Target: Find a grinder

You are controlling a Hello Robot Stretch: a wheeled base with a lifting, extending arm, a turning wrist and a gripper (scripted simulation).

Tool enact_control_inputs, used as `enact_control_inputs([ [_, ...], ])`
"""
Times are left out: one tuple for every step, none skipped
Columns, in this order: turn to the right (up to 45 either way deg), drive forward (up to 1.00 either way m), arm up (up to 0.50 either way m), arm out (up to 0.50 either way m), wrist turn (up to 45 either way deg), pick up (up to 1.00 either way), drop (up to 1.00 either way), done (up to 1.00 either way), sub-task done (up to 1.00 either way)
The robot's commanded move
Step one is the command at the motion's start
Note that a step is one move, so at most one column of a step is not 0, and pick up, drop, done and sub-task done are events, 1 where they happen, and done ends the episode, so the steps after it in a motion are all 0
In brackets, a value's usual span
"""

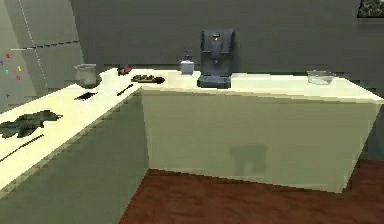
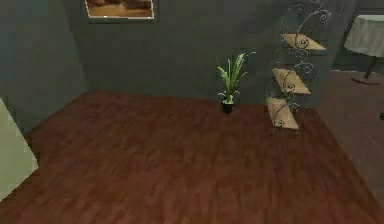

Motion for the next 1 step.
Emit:
enact_control_inputs([
  [0.0, 0.95, 0.00, 0.00, 0.0, 0.00, 0.00, 0.00, 0.00],
])
